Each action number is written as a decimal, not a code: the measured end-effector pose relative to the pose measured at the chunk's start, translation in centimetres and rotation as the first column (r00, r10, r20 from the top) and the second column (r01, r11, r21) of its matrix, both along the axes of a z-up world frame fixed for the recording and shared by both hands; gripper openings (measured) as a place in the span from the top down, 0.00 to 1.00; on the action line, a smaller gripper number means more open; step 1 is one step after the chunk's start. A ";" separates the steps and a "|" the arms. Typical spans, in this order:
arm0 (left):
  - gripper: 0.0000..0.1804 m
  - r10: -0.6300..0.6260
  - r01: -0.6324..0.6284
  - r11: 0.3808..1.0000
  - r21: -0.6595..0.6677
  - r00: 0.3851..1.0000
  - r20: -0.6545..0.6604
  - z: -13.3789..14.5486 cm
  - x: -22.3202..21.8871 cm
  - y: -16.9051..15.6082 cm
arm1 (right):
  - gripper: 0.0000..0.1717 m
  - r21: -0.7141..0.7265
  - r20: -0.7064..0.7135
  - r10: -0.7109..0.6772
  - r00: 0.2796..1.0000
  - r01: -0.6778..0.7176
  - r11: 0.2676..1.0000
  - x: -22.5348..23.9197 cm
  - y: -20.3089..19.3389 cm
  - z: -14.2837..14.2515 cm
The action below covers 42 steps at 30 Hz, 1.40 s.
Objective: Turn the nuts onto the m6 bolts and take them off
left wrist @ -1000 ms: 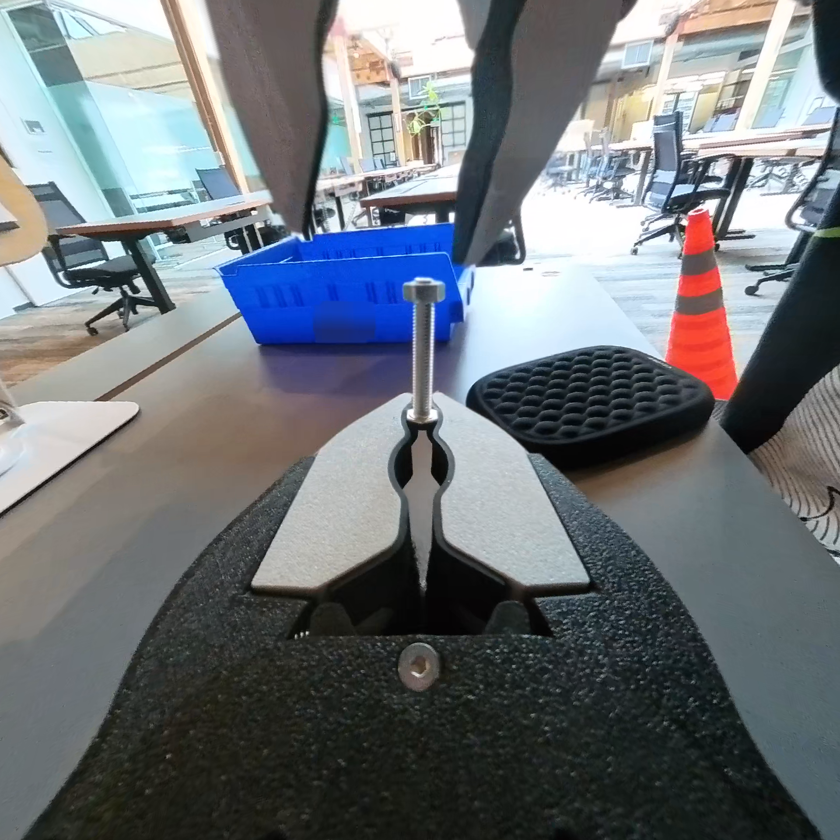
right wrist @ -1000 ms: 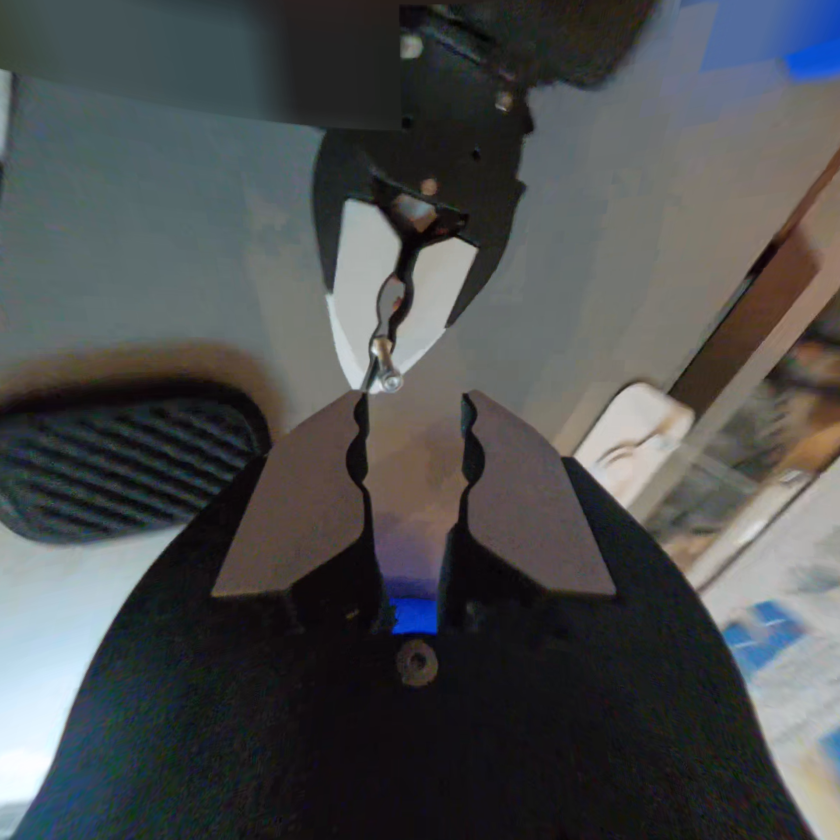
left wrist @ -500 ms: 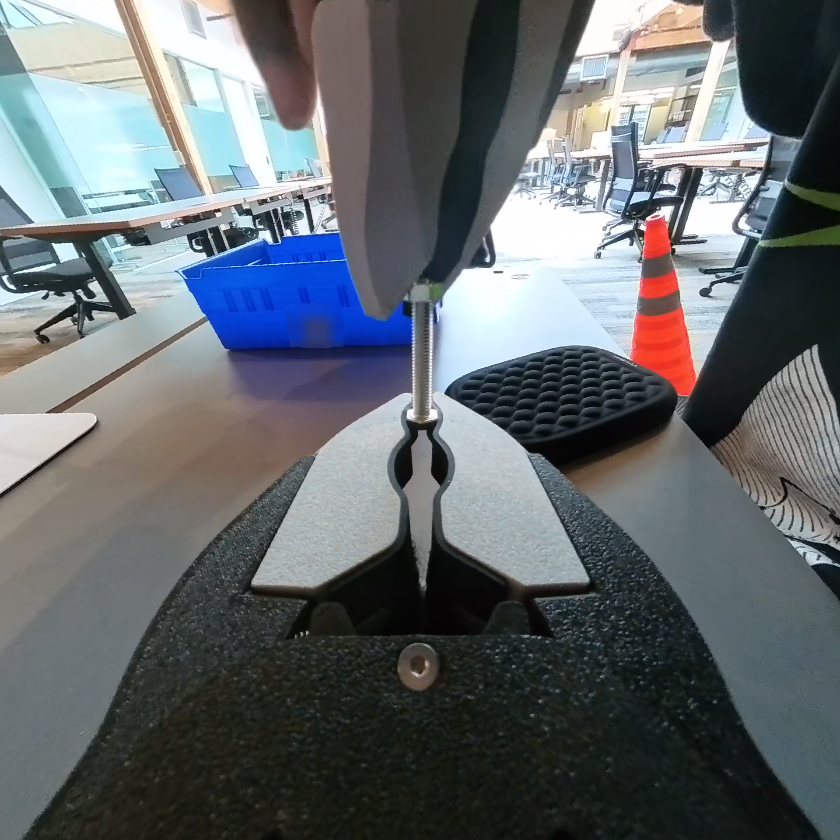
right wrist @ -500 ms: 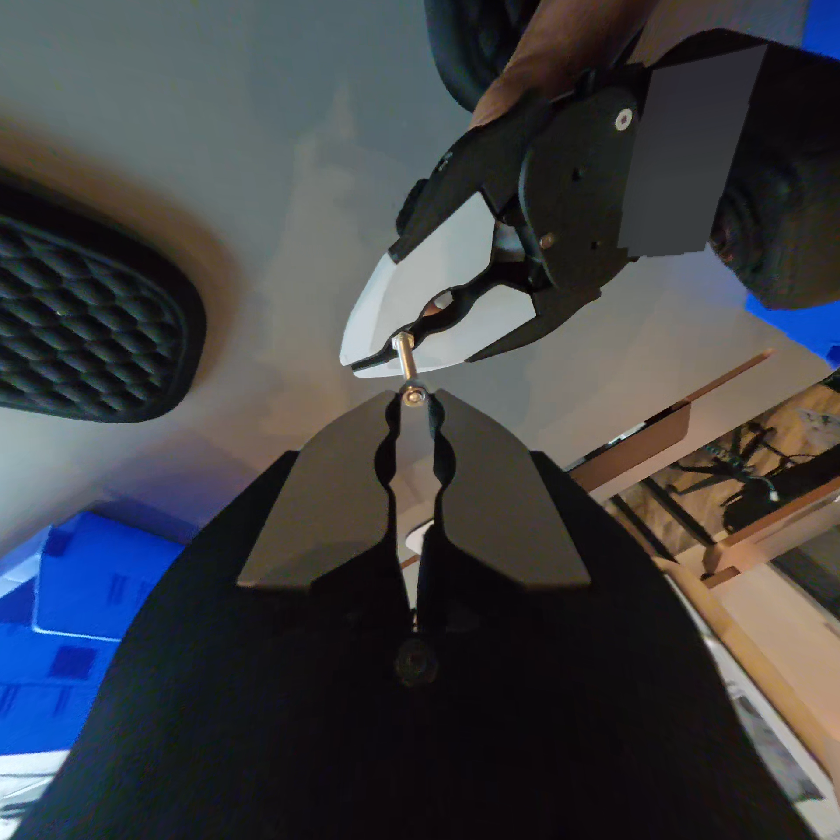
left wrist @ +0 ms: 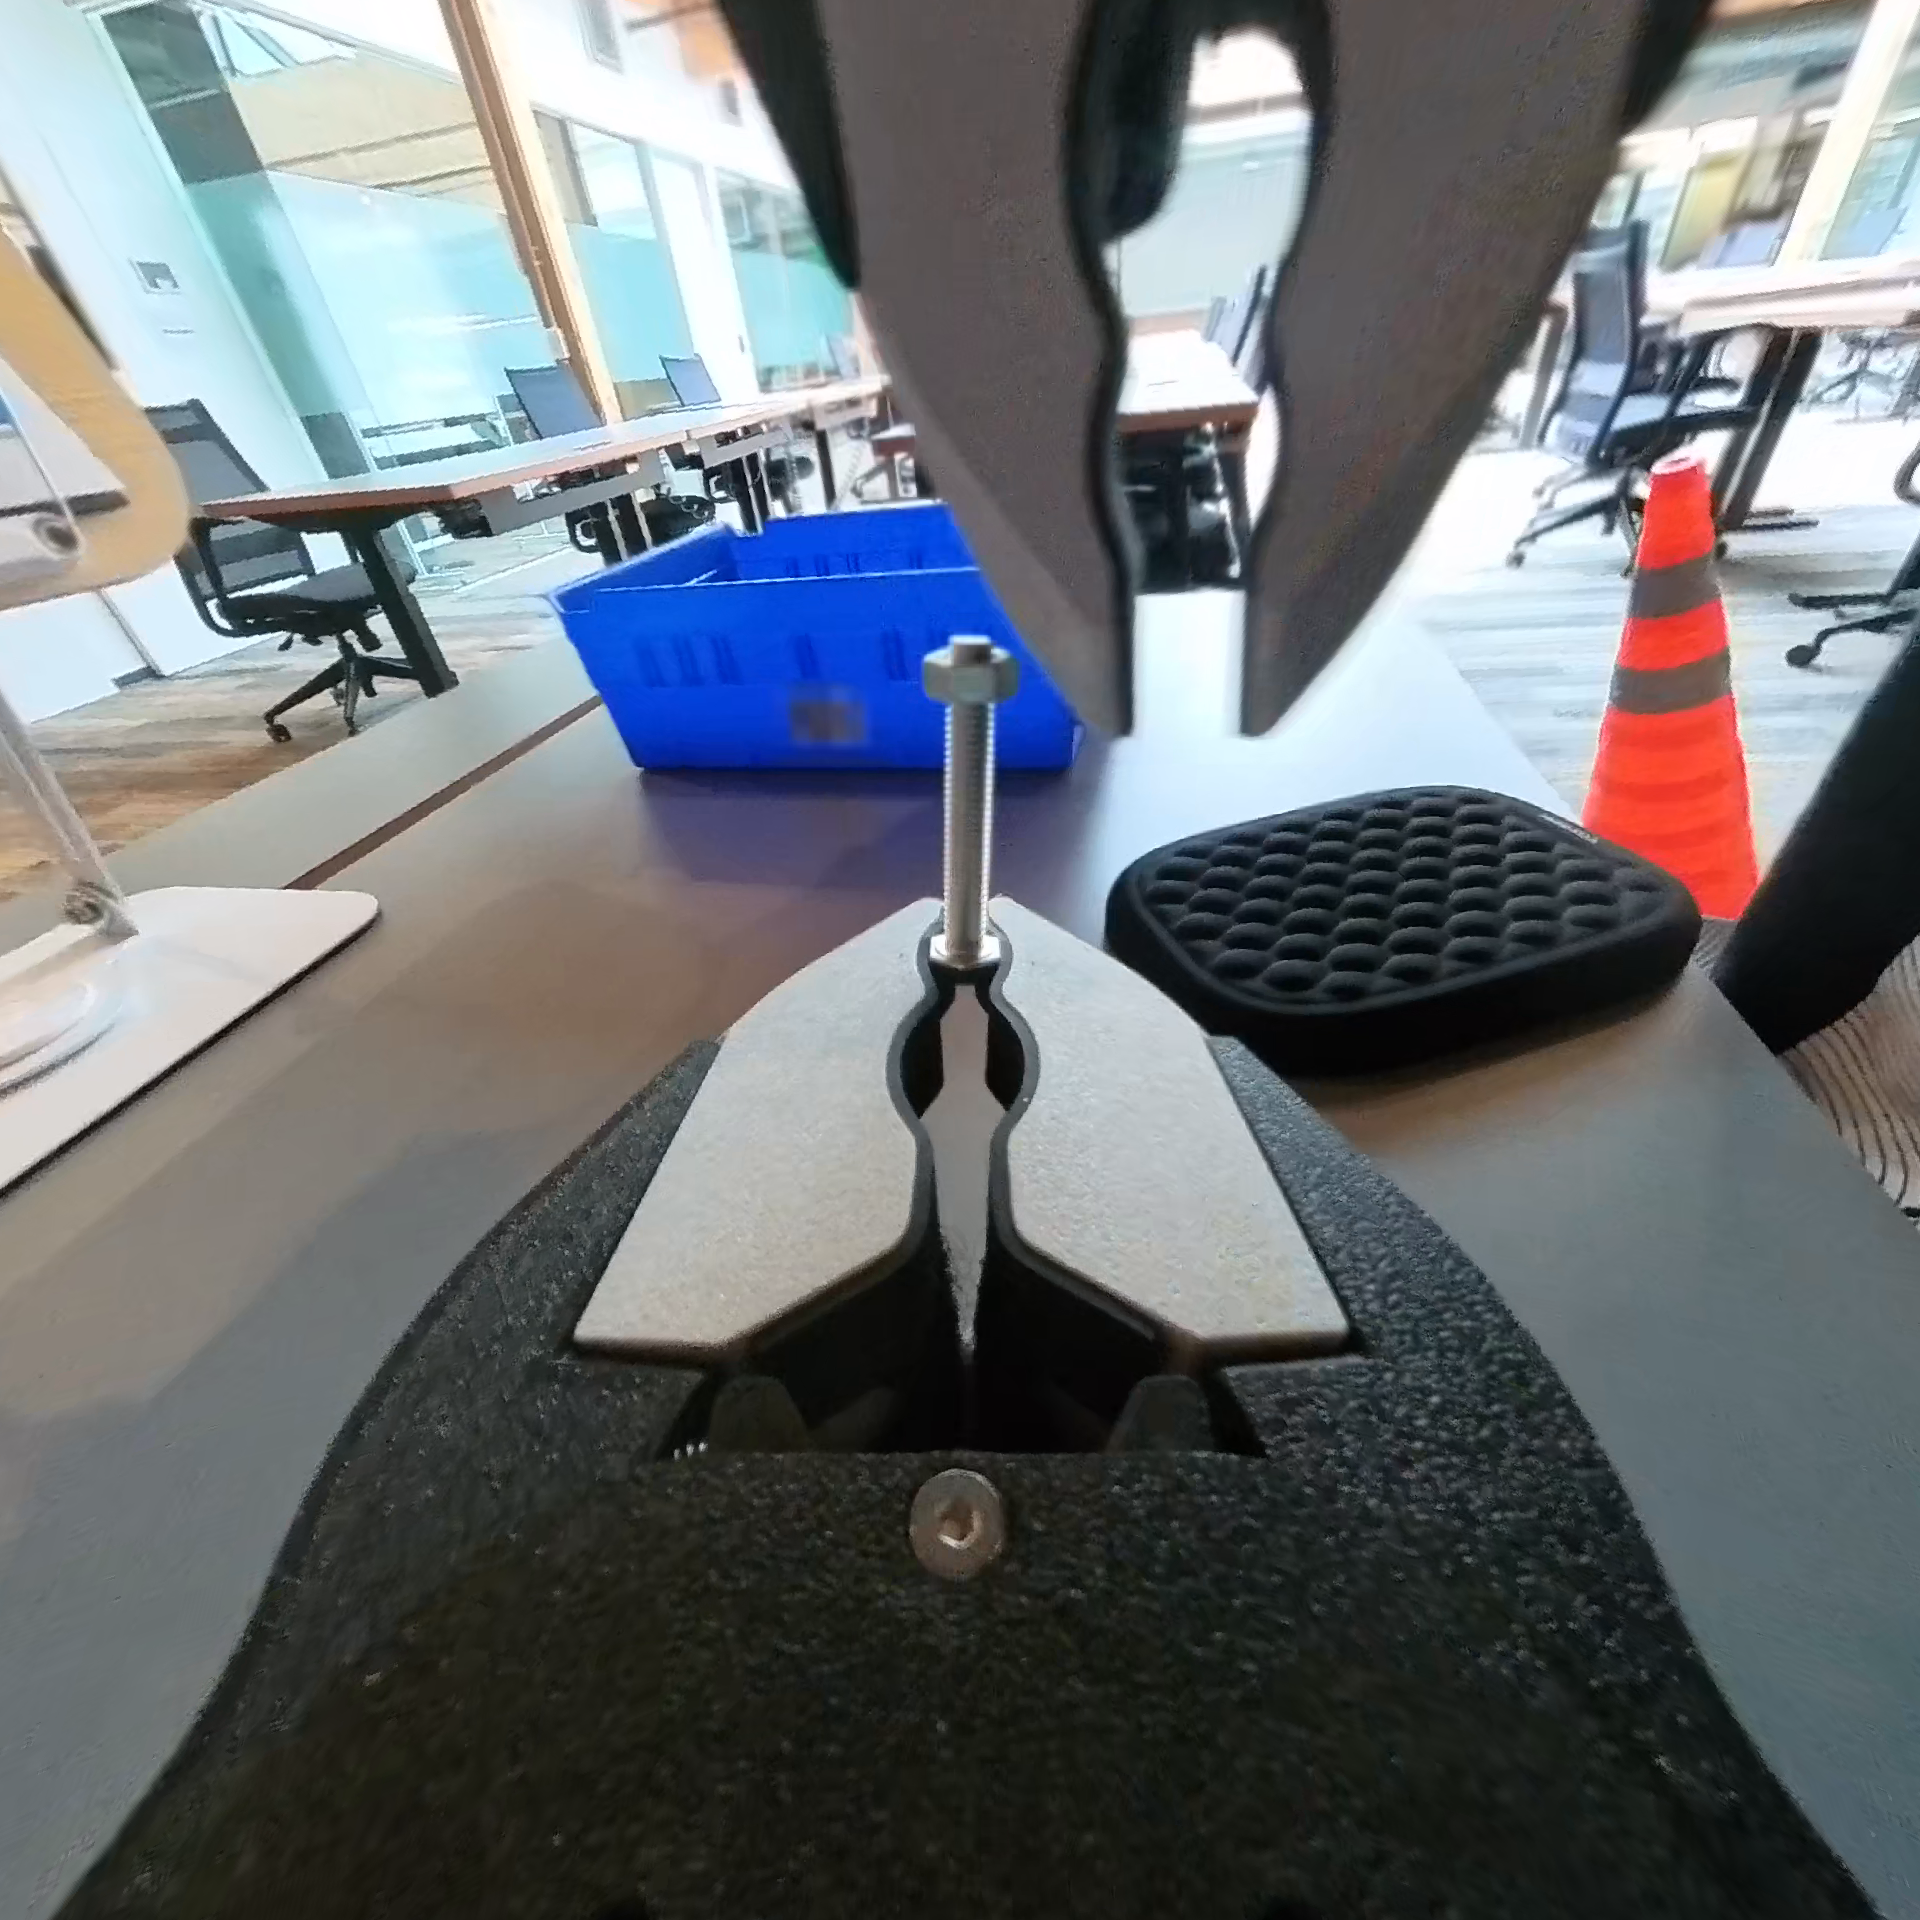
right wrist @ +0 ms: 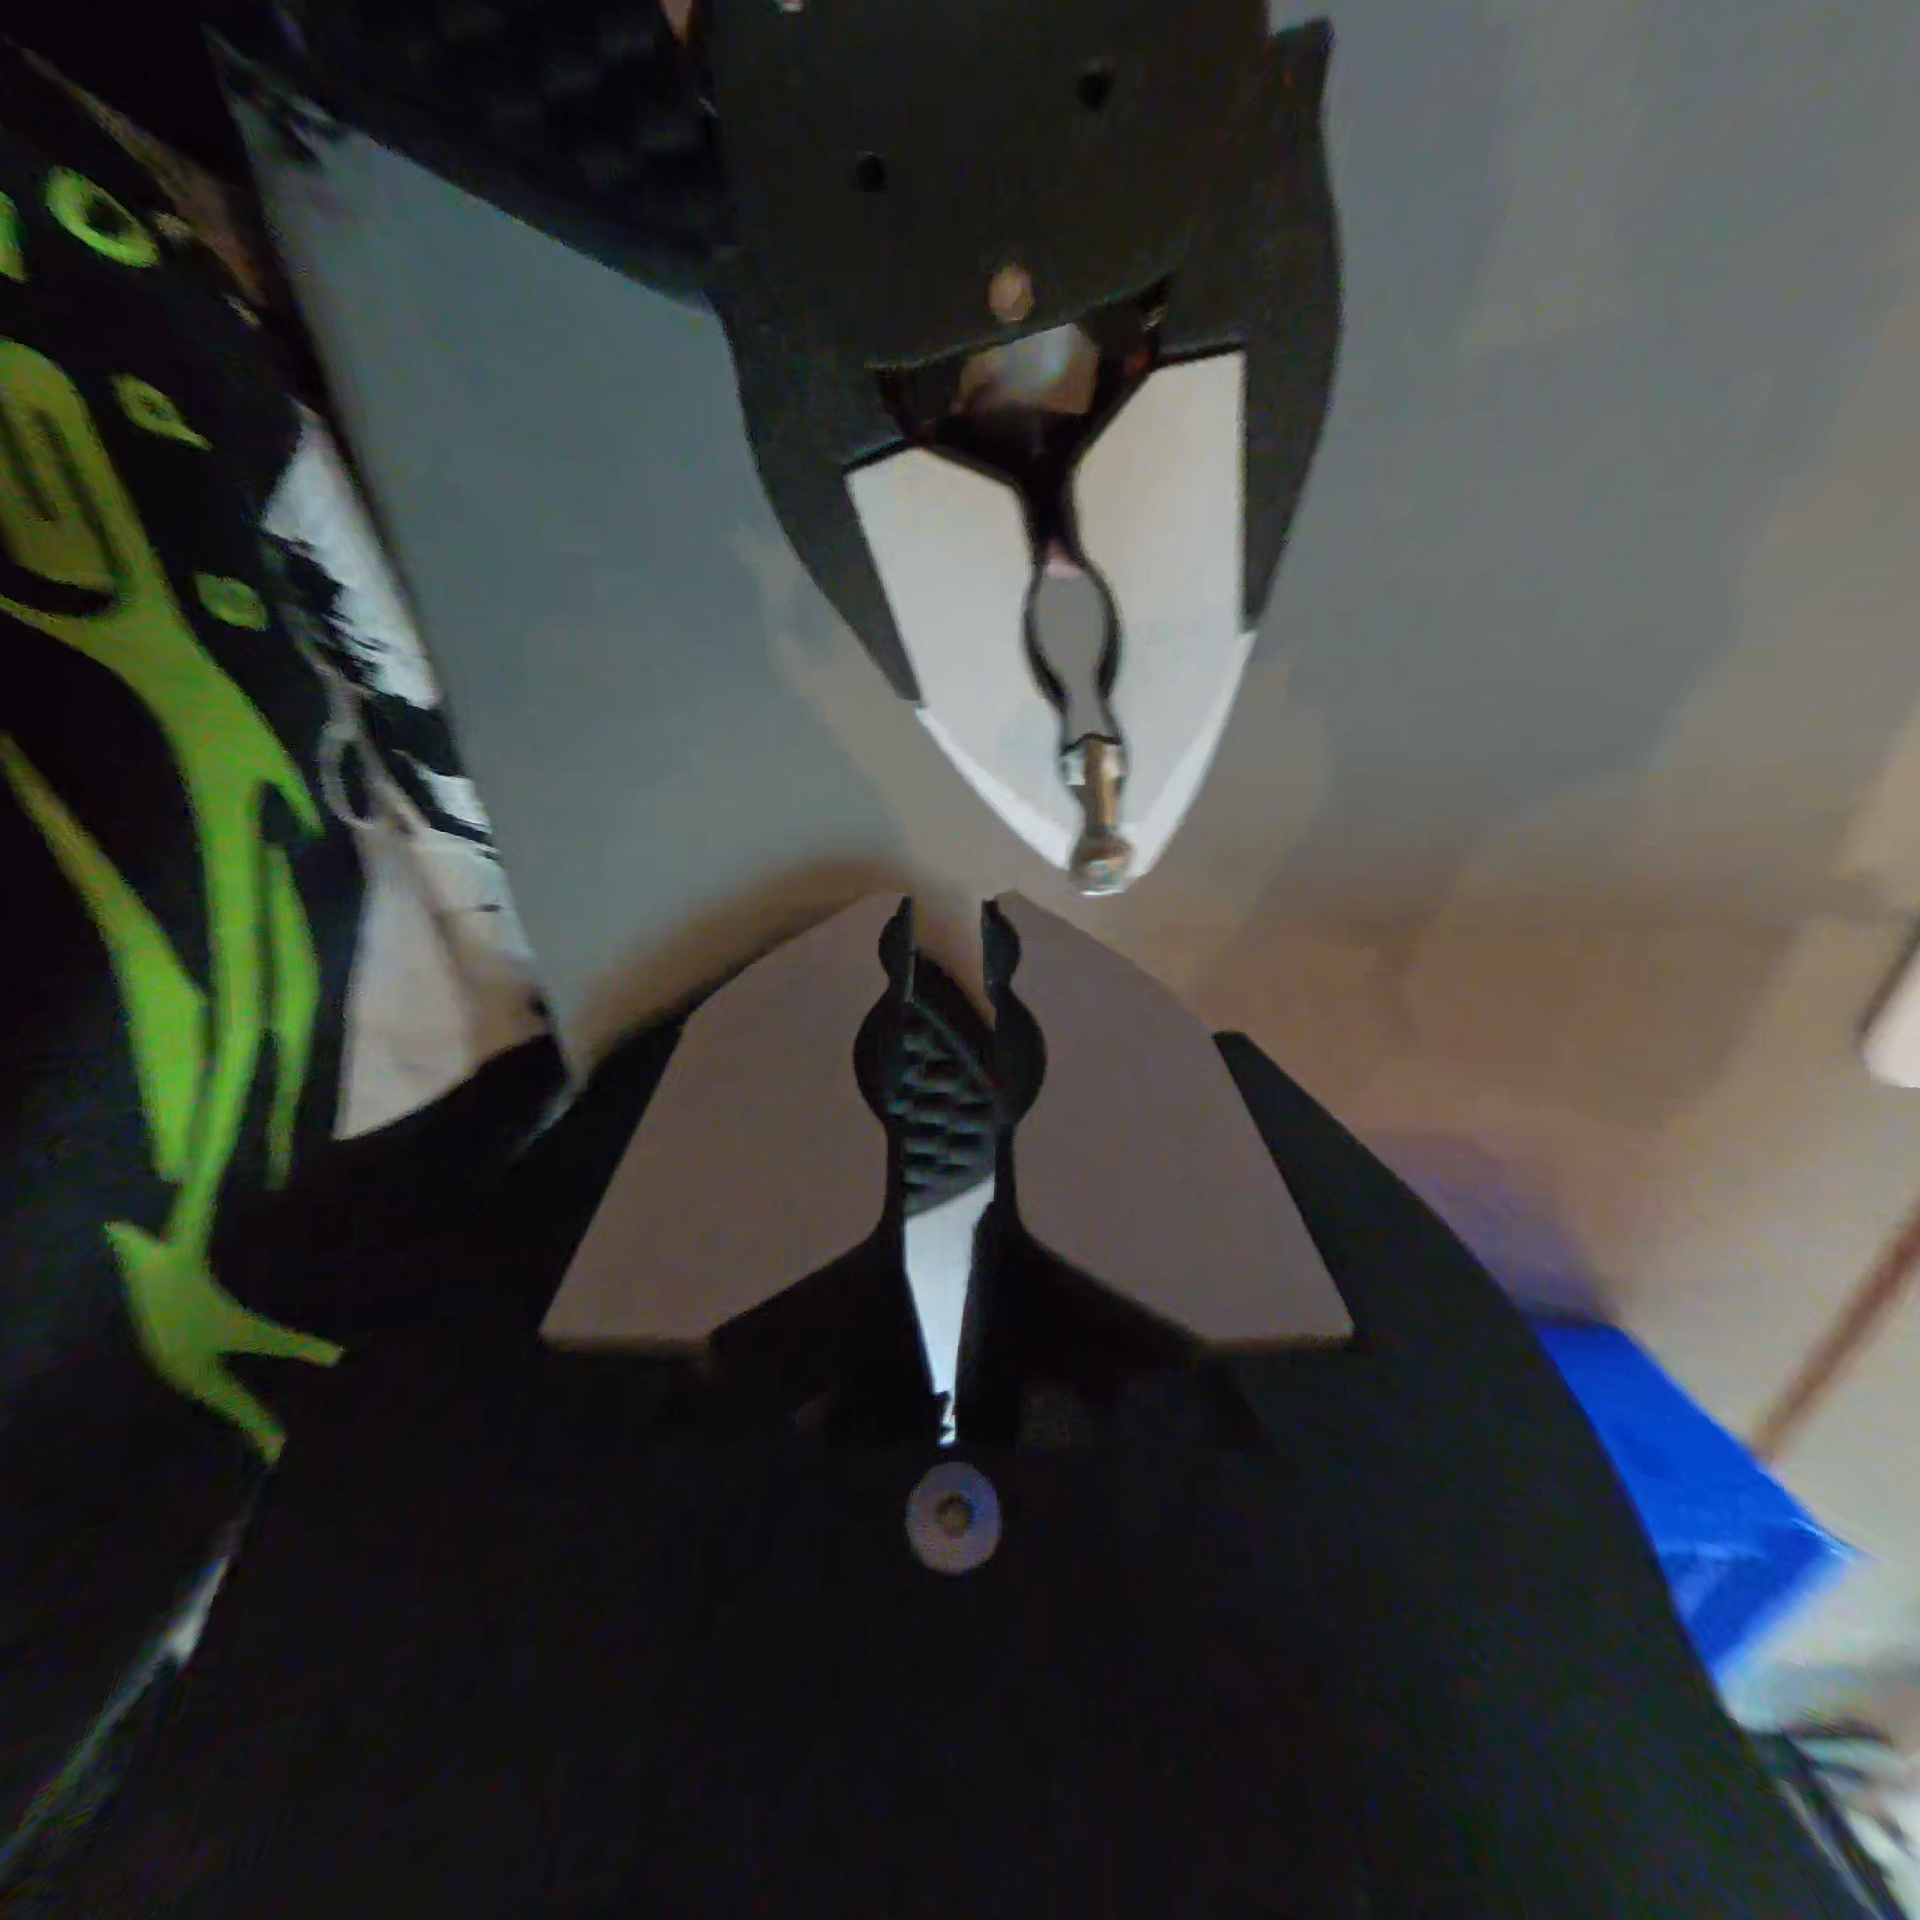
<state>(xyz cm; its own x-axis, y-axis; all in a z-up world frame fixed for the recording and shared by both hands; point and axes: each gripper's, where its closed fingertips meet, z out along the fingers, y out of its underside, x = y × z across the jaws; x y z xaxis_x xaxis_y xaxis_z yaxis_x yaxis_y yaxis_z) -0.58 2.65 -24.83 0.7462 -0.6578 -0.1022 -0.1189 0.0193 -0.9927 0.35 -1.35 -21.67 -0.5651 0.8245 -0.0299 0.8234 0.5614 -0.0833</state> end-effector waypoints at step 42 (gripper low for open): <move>0.99 -0.089 0.088 0.996 0.011 0.981 0.175 0.4 -1.0 1.1 | 0.86 -0.523 -0.852 -0.477 0.216 -0.341 0.781 -2.8 -0.4 2.5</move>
<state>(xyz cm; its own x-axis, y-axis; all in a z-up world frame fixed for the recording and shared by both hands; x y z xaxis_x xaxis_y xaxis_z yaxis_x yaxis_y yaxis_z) -1.54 3.72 -24.42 0.6915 -0.7220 0.0226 0.0588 0.0251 -0.9980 -2.47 -1.75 -19.19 -0.4304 0.9013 0.0499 -0.0897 0.0123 -0.9959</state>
